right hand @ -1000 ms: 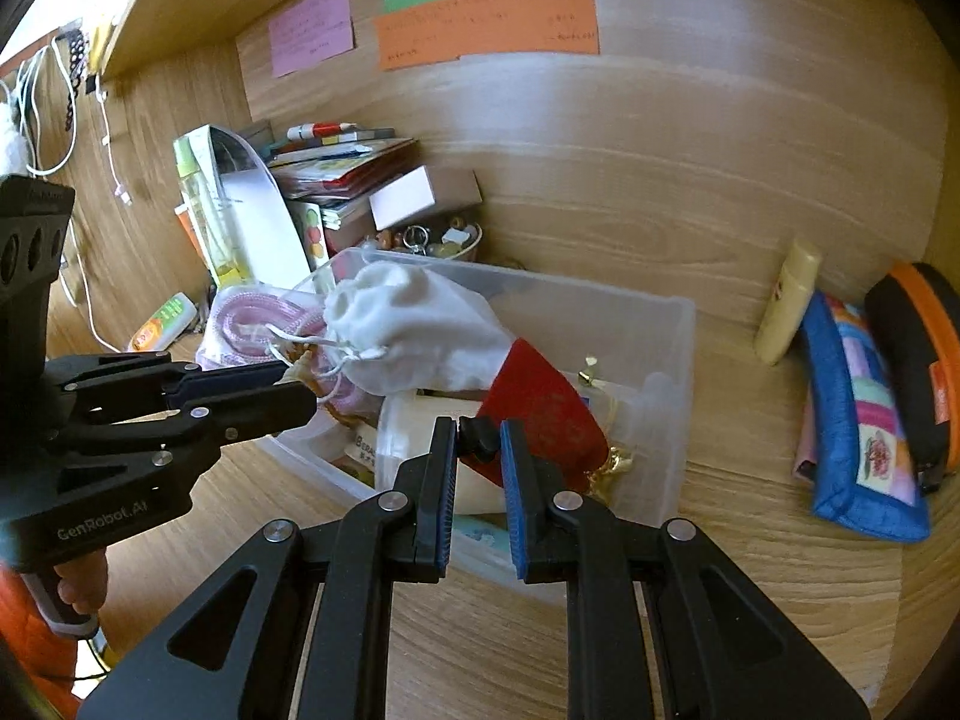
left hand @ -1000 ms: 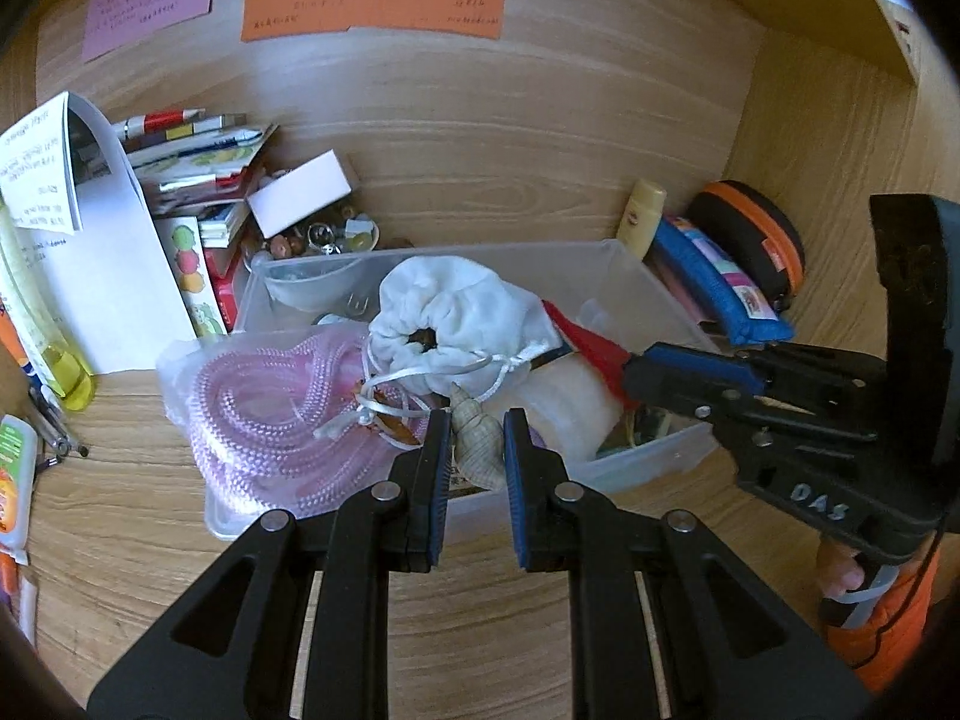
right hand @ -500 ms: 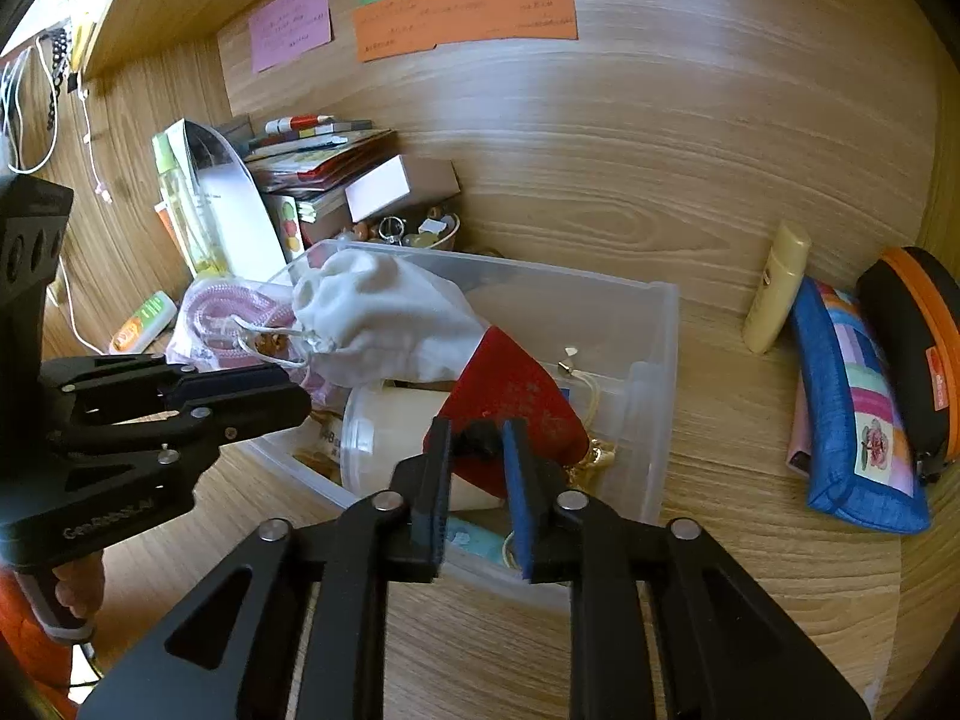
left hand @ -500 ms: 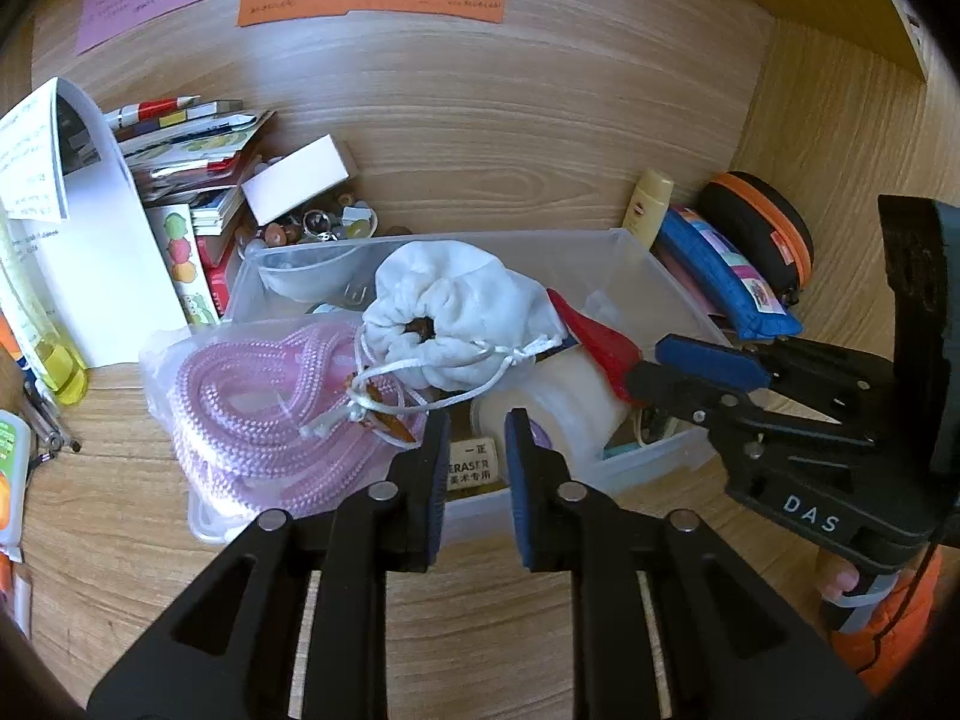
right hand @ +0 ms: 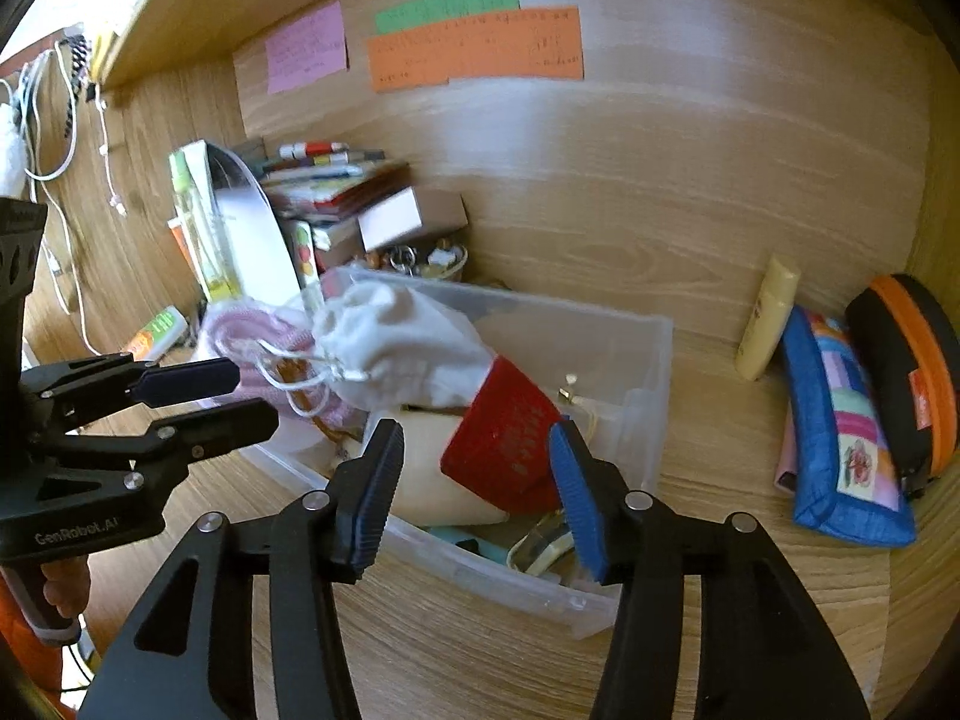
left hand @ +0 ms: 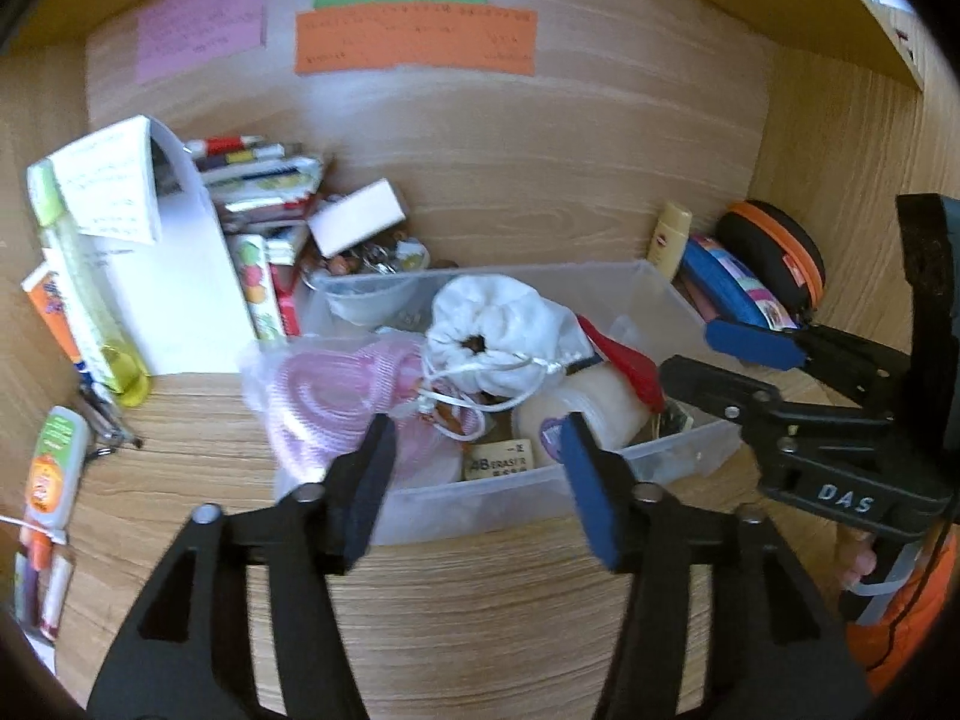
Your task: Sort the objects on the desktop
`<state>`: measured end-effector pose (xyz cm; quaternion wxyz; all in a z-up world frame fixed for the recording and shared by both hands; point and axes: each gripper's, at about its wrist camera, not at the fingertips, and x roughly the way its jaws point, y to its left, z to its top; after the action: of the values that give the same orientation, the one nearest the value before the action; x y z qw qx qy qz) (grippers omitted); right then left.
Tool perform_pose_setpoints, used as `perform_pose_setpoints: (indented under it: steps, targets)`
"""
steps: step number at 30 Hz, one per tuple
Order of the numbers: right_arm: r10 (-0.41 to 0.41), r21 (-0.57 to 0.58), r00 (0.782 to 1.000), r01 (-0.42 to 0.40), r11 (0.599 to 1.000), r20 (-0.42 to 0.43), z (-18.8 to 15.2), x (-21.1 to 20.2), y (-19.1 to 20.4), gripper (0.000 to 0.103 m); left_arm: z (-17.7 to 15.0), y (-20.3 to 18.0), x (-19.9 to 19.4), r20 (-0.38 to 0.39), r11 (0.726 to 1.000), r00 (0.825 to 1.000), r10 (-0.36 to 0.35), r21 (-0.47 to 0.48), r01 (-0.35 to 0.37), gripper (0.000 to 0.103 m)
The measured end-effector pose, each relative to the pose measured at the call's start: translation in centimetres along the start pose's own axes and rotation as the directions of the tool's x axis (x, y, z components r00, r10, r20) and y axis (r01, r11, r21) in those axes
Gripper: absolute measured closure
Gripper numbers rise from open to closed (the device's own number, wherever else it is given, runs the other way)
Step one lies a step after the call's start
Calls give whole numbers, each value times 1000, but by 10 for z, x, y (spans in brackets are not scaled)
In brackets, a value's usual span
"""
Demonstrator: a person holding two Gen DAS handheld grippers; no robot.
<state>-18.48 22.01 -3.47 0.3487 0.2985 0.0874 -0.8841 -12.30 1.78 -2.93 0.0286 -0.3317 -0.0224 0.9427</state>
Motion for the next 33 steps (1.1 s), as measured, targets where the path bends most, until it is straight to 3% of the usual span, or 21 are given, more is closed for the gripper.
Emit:
perform_pose_setpoints:
  steps: [7,10,14,18,24,29,33]
  targets:
    - [-62,-45,996,64,997,60,2,-25,12,25,0,1,-27,68,999,997,45,3,-45,23]
    - [-84,-57,993,88,994,78,0,-36,17,22,-1,0,-37,94,998,994,64,8,-65,9]
    - [-127,-70,986,134,988,106,-3,-53,26,19,-5,2,-50,115,997,990,80,4,-81,3]
    - [-145,-52,981,153,987,125,-6,-69,31,7,-10,8,-64,126,996,988,86,-19,-85,2]
    - [-179,-9,973,182,983,146,-14,-94,35,0,-19,10,-93,181,996,980,87,-29,-83,2]
    - [-192,-12,967,197,980,166,-20,-113,42,0,-26,2,-113,232,995,968,100,-17,-99,0]
    - [-199,-13,960,205,979,197,-20,-126,47,0,-29,-4,-121,237,996,968,85,-9,-85,0]
